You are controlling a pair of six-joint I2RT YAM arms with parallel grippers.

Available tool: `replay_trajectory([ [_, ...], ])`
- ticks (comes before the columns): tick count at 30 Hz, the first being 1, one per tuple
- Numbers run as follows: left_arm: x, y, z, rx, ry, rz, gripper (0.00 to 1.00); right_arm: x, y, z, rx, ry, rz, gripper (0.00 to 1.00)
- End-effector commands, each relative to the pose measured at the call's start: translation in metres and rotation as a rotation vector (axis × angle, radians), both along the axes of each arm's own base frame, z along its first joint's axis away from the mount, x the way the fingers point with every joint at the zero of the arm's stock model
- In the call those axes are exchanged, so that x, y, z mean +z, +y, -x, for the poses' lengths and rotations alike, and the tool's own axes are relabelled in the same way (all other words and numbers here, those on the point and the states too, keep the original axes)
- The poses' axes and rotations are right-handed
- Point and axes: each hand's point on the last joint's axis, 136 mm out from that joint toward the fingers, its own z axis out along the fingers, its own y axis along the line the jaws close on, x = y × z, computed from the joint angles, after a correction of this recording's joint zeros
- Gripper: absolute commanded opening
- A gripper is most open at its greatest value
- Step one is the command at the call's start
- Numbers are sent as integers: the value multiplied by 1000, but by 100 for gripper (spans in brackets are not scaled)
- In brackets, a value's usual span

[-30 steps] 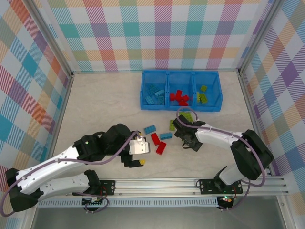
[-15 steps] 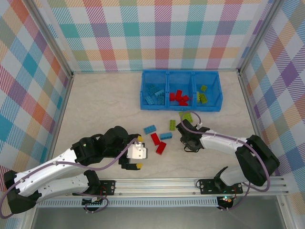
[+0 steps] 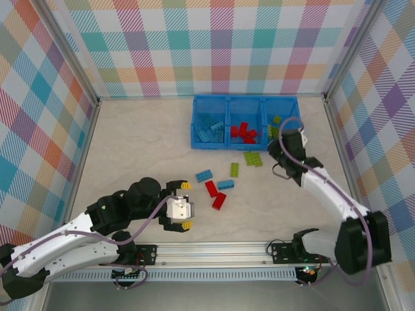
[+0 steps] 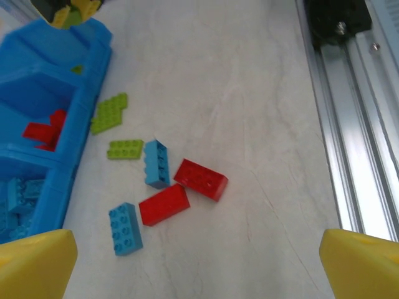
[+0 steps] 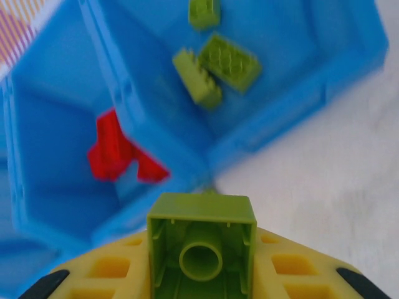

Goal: Sort the legos into containers by color

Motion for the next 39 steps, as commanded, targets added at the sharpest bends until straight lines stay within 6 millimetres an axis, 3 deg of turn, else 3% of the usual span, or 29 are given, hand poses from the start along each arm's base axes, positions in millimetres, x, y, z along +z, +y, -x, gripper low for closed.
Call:
replay_trajectory([
  [1,30,-6,-18,105,-10,185,100,4,-7,-48,60,-37,3,21],
  [5,31,-5,-25,140,3,195,100,-8,-11,-97,63,-6,-17,26],
  [7,28,-3,-28,152,4,176,100,-11,-16,-112,49,0,-7,37],
  [11,26,-2,-31,164,-2,167,100,-5,-23,-123,33,5,12,58],
  [15,26,-2,-32,163,9,173,100,18,-20,-113,73,-31,21,61],
  [17,28,-3,-32,163,16,184,100,31,-12,-100,125,-68,2,59],
  [20,31,-2,-32,162,19,196,100,47,21,-67,285,-122,-29,58],
  [25,25,0,-26,126,17,154,100,58,103,19,665,-223,-34,61],
  [27,19,1,-20,83,27,113,100,45,123,52,745,-173,-27,62],
  [31,11,2,-17,56,42,61,100,0,151,107,818,42,-1,62],
  [35,9,4,-18,62,37,44,100,-48,163,146,752,256,73,65],
  [39,0,8,-6,-11,32,-15,100,-79,190,175,763,348,174,70],
])
